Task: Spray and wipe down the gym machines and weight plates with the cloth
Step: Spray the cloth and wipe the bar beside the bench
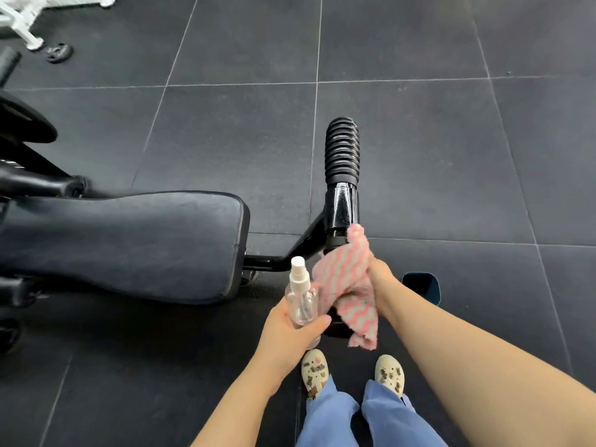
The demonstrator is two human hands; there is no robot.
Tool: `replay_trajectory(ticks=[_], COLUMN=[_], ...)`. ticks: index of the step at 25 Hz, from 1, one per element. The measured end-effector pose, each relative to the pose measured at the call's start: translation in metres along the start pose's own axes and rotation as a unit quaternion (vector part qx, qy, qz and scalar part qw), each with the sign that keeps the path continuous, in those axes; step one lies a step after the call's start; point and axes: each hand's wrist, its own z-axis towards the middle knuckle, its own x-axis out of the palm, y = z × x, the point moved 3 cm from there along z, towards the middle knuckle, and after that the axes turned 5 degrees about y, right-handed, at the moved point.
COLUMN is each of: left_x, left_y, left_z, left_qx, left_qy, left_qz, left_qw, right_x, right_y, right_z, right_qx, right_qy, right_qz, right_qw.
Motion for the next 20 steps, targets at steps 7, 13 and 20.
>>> replay_trajectory(ticks=[7, 13, 20], left_x=[-0.011, -0.03, -0.046], left_y=[-0.004, 0.008, 0.022], left_z=[0.005, 0.003, 0.001], left_qx=[0.019, 0.015, 0.011], left_qy=[0.004, -0.012, -0.021], left_qz=[-0.007, -0.032, -0.049], left_qw=[1.0, 0.999, 0.999], right_x=[-0.003, 0.008, 0.009], right_y=[-0.014, 0.001, -0.013], right_z=[-0.027, -0.006, 0.009], right_qx=[-0.189, -0.086, -0.02], right_qy=[-0.178, -0.051, 0.244], right_qz=[-0.216, -0.136, 0.236], right_qw=[0.941, 0.986, 0.94])
